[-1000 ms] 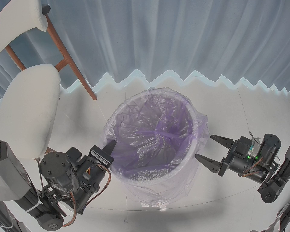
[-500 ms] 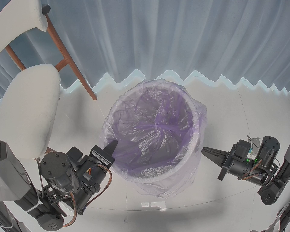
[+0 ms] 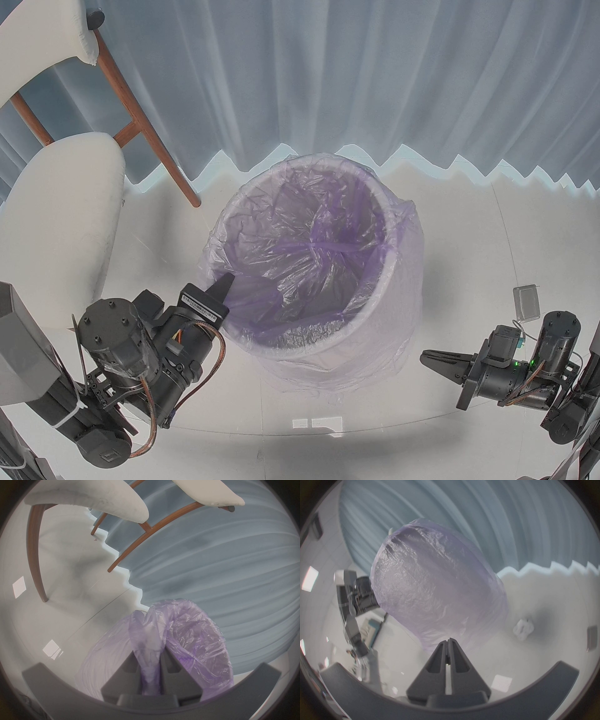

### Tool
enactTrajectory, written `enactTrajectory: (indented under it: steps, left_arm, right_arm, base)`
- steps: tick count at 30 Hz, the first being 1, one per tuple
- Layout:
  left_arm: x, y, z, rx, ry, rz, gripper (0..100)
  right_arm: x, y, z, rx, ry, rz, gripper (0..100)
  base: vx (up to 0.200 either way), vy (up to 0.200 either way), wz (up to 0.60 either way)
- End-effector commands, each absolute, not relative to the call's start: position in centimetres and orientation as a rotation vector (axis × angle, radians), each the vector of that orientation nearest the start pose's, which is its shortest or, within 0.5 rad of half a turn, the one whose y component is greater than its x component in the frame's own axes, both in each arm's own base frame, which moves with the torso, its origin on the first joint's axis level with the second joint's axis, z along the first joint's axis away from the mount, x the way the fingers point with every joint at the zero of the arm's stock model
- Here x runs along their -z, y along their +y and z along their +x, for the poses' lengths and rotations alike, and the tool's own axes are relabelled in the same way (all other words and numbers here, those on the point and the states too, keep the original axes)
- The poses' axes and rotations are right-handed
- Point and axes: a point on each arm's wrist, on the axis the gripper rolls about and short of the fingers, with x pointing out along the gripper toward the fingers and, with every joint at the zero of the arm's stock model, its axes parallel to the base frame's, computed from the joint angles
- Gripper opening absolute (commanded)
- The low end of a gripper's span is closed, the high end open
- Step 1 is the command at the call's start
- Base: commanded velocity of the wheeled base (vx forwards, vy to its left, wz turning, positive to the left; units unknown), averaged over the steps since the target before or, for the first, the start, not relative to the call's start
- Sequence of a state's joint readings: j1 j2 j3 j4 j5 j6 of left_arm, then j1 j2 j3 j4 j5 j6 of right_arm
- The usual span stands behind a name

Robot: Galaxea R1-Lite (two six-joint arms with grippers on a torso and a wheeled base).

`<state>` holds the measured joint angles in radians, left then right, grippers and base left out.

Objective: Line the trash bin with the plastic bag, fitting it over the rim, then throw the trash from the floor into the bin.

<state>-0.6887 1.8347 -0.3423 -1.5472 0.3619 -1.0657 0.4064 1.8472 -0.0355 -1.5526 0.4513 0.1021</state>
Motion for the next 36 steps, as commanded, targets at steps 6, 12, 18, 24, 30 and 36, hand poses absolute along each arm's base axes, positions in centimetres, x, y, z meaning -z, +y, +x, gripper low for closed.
enactTrajectory:
  steps: [6, 12, 18, 24, 30, 36]
  left_arm:
    - [-13.6, -16.7, 24.3, 0.301, 0.055, -1.192, 0]
    - [-14.6, -17.0, 24.9, 0.327, 0.027, -1.31, 0]
    - [-14.9, -16.9, 25.0, 0.332, 0.022, -1.342, 0]
    - [-15.1, -17.1, 24.8, 0.342, 0.021, -1.349, 0]
    - [-15.9, -16.8, 23.6, 0.366, 0.022, -1.373, 0]
    - [-15.8, -16.5, 23.2, 0.363, 0.032, -1.388, 0]
  right_arm:
    - [-8.2, 13.5, 16.1, -0.692, 0.535, 0.688, 0]
    - [-8.7, 15.8, 16.6, -0.604, 0.553, 0.957, 100]
    - [-9.2, 17.7, 17.3, -0.6, 0.527, 1.046, 100]
    - [-9.2, 19.2, 18.5, -0.619, 0.508, 1.059, 100]
    - [-9.6, 20.5, 20.7, -0.631, 0.444, 1.084, 100]
    - [-9.8, 21.1, 21.8, -0.588, 0.369, 1.079, 0]
  base:
    - [0.0, 0.0, 0.0]
    - [0.0, 0.0, 0.0]
    - [0.0, 0.0, 0.0]
    - [0.0, 0.0, 0.0]
    - [0.0, 0.0, 0.0]
    - [0.0, 0.0, 0.0]
